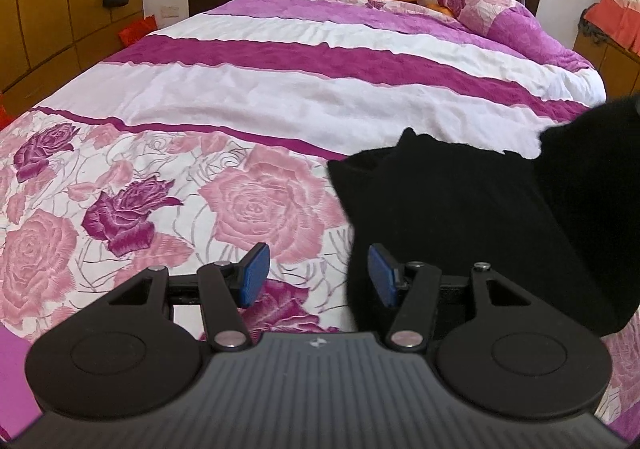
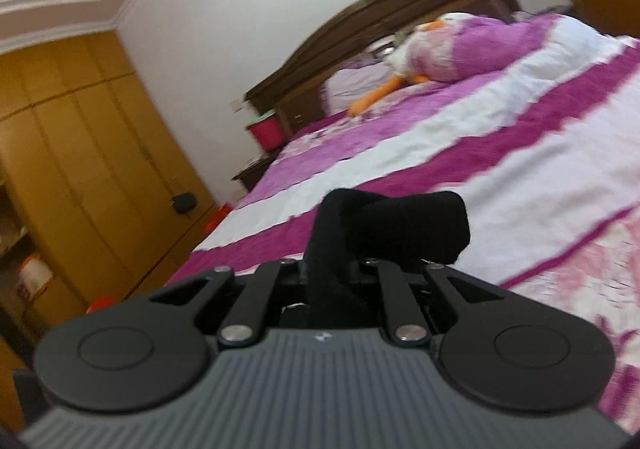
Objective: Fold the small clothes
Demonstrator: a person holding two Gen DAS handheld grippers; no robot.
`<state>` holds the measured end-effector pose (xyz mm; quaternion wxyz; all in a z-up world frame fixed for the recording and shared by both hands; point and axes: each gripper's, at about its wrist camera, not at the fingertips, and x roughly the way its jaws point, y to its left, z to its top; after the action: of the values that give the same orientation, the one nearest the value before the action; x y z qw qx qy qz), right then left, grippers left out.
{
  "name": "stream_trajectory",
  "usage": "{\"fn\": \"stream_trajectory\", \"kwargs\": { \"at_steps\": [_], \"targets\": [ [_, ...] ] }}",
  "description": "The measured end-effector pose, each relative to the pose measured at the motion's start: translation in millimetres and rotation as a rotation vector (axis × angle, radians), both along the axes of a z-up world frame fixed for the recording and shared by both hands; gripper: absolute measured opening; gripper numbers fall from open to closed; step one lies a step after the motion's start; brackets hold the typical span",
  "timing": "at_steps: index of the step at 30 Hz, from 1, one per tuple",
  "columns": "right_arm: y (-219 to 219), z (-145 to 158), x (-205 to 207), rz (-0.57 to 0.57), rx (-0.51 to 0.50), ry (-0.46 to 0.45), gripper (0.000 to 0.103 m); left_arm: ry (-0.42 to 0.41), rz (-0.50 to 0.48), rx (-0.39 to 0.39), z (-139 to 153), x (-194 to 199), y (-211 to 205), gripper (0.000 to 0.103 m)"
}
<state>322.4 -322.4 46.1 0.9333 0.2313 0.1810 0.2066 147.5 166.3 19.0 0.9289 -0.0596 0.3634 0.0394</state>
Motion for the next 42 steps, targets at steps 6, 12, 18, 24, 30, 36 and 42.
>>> {"fn": "stream_trajectory", "kwargs": {
  "at_steps": [6,12,18,24,30,36,42],
  "targets": [
    [74.5,11.1,0.9,0.119,-0.112,-0.043,0.012,-0.015,0.037,-0.014,-1.3,-9.4,23.3,0.061],
    [146.0,-20.9,3.2,0.25,-0.221,0.009,0.011,-0.022,0.076,-0.017,-4.9,-19.4,48.1,0.061],
    [180.7,-61.0,2.1,0.324,-0.297,0.081,0.011,-0.021,0.099,-0.034,-11.7,-21.7,65.6,0.061],
    [185.6,-64.4,-2.3,0.334,-0.276,0.112,0.011,-0.035,0.093,-0.058,-10.6,-16.9,64.9,0.061],
    [194.1,-61.0,-2.6,0.35,-0.158,0.147,0.009,-0.064,0.069,-0.048,1.0,-15.7,54.0,0.061],
    [198.1,-57.5,-11.9,0.302,-0.188,0.148,0.012,-0.077,0.068,-0.057,9.1,-19.1,51.7,0.061],
    [169.2,-37.5,-27.6,0.324,-0.117,0.173,0.014,-0.091,0.048,-0.085,15.0,-17.9,42.8,0.061]
  ]
}}
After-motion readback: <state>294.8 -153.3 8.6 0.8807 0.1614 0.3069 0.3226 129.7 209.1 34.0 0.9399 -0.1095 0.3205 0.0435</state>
